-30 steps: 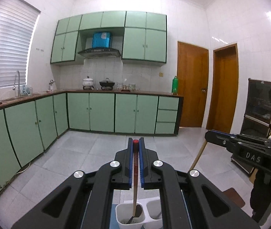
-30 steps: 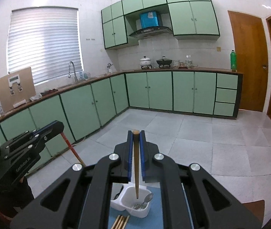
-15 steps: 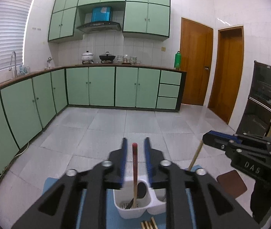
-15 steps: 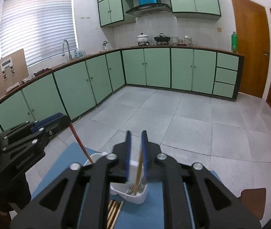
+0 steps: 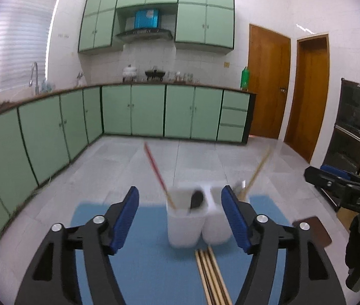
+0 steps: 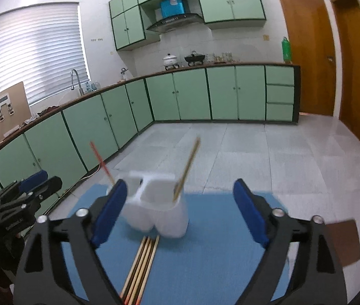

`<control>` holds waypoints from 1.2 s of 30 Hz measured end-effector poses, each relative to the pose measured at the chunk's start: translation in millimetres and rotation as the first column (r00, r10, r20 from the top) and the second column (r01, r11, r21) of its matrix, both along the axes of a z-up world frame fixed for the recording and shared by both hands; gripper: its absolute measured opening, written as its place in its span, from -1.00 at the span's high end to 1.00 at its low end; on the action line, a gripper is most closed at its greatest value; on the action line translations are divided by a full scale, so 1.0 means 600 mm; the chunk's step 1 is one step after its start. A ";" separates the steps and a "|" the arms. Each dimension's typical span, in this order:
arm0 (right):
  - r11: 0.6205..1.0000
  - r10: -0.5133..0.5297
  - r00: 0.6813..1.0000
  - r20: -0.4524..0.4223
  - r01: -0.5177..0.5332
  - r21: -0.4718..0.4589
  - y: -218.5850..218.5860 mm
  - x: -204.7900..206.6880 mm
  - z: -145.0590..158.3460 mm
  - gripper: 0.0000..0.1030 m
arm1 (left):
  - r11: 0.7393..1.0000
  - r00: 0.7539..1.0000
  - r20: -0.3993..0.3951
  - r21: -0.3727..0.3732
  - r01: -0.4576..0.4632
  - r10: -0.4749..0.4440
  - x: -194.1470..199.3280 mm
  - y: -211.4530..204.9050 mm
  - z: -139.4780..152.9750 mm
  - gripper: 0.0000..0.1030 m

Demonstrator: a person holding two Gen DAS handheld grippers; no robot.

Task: Organize utensils
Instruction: 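Return both tools to the chopstick pile and open them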

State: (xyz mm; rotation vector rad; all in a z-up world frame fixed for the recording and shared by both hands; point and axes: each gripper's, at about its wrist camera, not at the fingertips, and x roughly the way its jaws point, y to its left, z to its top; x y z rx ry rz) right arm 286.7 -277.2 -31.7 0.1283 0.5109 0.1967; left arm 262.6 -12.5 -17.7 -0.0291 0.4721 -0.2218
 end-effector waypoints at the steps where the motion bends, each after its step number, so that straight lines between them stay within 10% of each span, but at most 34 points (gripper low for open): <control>1: 1.000 -0.004 1.000 -0.011 0.004 0.006 -0.001 -0.012 -0.012 -0.70 | 1.000 1.000 -0.017 -0.004 -0.002 0.002 -0.007 0.000 -0.011 -0.31; 17: 0.999 -0.008 0.962 -0.273 -0.007 -0.053 0.086 -0.164 -0.226 -0.74 | 0.996 0.941 -0.333 0.078 -0.038 0.062 -0.131 0.015 -0.247 -0.36; 36: 0.977 0.018 0.921 -0.388 -0.099 -0.190 0.146 -0.201 -0.294 -0.47 | 0.994 0.919 -0.386 0.102 -0.043 0.080 -0.158 0.022 -0.279 -0.38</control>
